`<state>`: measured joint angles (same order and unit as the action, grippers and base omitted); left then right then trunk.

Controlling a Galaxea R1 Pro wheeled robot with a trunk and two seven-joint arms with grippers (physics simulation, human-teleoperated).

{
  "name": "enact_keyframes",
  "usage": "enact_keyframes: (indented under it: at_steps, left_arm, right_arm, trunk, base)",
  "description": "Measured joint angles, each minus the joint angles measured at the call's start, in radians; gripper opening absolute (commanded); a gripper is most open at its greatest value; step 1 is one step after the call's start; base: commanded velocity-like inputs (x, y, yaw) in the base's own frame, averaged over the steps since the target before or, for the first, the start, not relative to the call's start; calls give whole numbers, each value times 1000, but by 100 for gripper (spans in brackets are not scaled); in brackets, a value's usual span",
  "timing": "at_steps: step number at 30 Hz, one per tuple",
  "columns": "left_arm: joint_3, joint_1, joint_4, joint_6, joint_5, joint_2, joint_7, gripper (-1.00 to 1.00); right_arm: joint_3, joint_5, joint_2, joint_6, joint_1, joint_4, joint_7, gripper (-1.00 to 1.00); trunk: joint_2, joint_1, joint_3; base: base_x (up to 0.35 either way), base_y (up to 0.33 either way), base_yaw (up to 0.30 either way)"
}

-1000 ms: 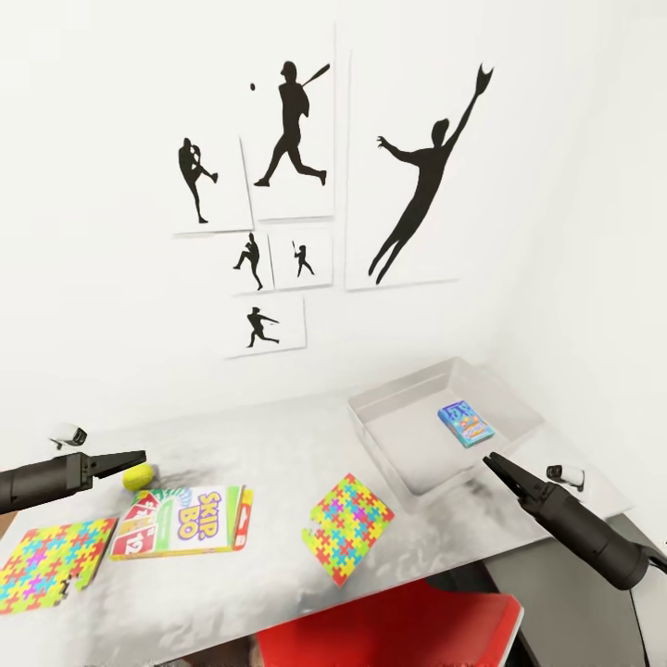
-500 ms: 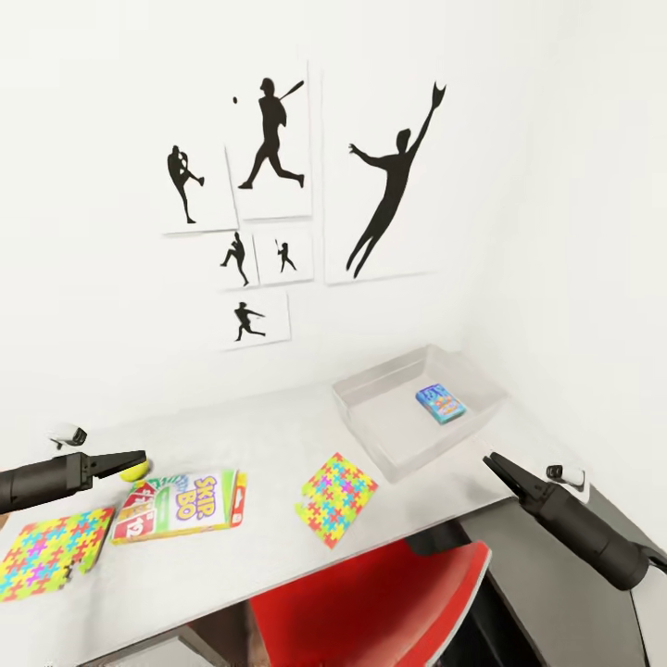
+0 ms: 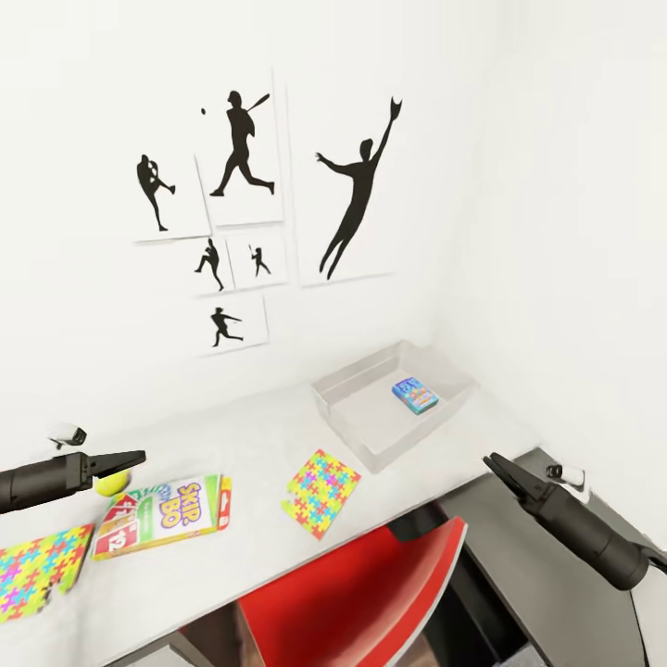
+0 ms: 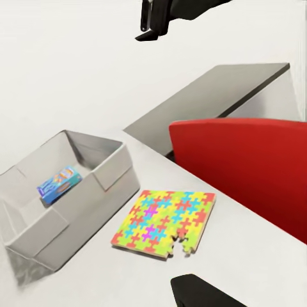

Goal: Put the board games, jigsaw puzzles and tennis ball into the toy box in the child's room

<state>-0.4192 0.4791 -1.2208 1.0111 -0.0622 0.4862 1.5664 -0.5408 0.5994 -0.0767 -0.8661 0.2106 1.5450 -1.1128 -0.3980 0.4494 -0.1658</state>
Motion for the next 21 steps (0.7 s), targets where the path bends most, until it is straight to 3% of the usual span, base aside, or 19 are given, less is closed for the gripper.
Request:
enact_keyframes:
  at_steps: [21]
  left_arm:
    - [0, -1, 0, 0, 1, 2, 0, 100]
  right_arm:
    - [-2, 10, 2, 42, 0, -20, -5, 100]
  trunk:
    - [0, 0, 25]
  base:
    - [-27, 1, -212]
